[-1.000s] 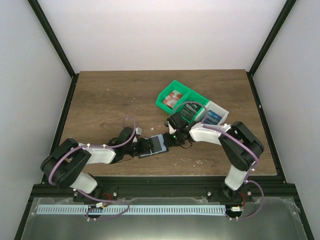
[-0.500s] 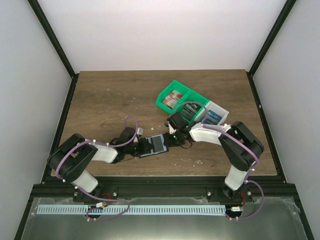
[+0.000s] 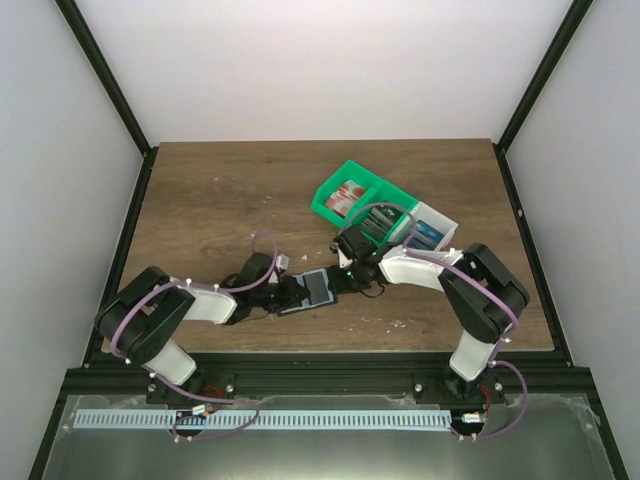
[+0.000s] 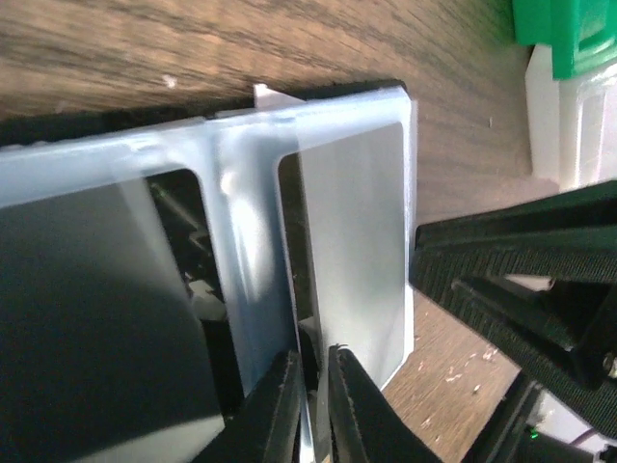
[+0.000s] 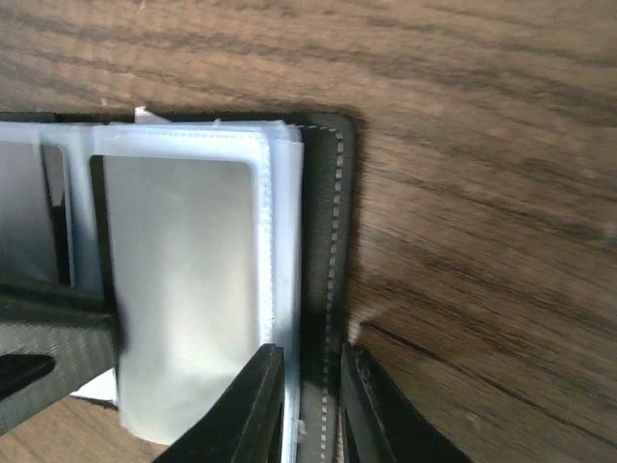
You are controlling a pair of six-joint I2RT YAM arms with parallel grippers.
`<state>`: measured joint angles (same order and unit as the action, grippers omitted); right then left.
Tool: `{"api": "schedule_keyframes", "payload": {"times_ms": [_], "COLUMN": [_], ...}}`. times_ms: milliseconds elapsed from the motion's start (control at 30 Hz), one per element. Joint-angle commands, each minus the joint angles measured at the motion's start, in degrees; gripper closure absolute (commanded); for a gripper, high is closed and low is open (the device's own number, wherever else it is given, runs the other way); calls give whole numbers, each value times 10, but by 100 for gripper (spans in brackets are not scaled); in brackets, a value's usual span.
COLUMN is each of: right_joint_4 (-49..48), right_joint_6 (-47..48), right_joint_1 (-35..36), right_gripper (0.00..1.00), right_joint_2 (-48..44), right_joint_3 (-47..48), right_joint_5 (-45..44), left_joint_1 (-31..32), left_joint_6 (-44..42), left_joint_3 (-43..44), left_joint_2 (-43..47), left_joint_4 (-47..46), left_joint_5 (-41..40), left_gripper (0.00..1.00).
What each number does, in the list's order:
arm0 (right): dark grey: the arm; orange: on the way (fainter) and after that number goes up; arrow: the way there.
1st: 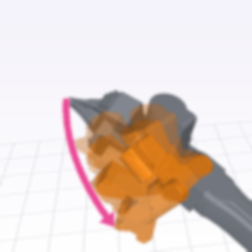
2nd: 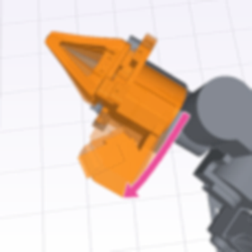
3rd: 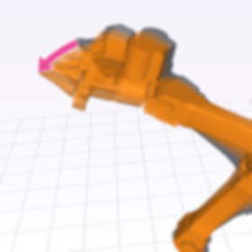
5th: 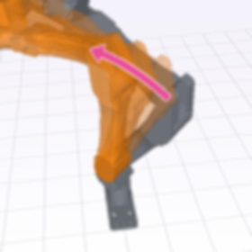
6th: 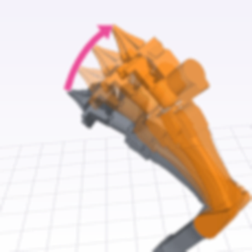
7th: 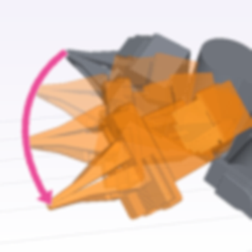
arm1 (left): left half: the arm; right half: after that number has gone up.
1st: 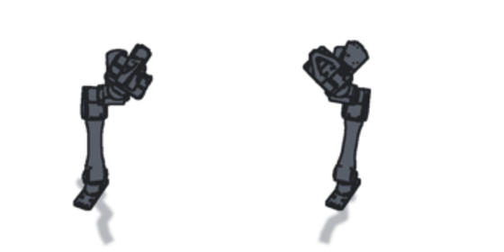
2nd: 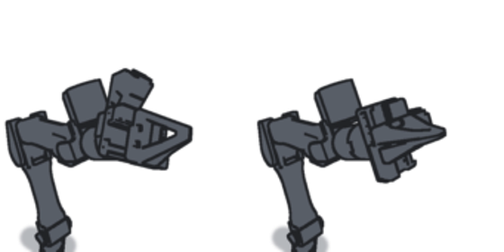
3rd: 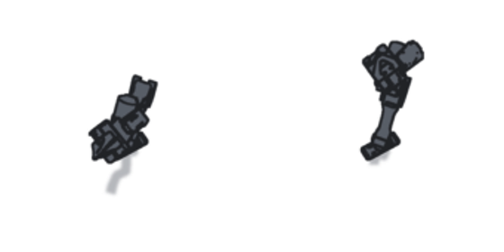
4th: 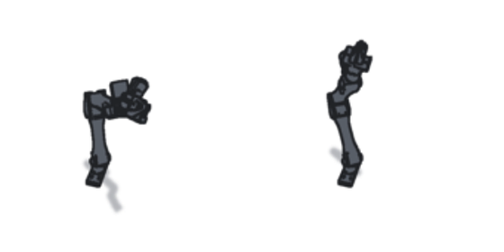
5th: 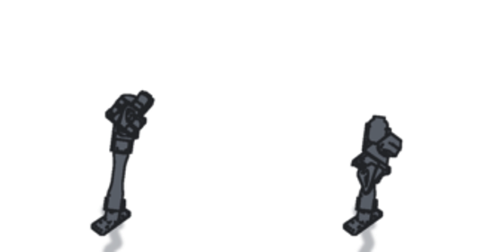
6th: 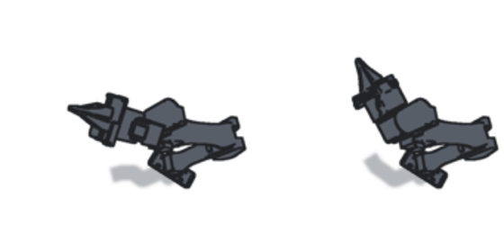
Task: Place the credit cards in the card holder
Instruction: Insert the credit card into the card holder, then turn over the card slot in the card holder.
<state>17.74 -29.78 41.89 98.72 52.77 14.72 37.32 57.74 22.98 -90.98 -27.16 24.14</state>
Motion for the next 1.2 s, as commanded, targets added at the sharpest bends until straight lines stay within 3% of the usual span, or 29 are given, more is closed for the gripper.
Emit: {"api": "schedule_keyframes", "payload": {"times_ms": [0, 233, 400, 667, 1167], "right_joint_4": [27, 68, 61, 50, 43], "right_joint_6": [-16, -25, -35, -34, -24], "right_joint_1": [6, 25, 41, 43, 43], "right_gripper": [80, 67, 63, 62, 62], "right_joint_2": [-37, -62, -50, -32, -8], "right_joint_3": [6, 37, 44, 43, 50], "right_joint_5": [-62, -112, -98, -74, -40], "left_joint_1": [8, 8, -2, -44, -49], "left_joint_6": [-52, -101, -94, -98, -104], "left_joint_3": [37, 67, 53, 22, 18], "left_joint_2": [46, 143, 185, 197, 191], "left_joint_4": [134, 301, 355, 340, 343], "left_joint_5": [-26, -103, -149, -120, -110], "left_gripper": [85, 61, 44, 42, 42]}}
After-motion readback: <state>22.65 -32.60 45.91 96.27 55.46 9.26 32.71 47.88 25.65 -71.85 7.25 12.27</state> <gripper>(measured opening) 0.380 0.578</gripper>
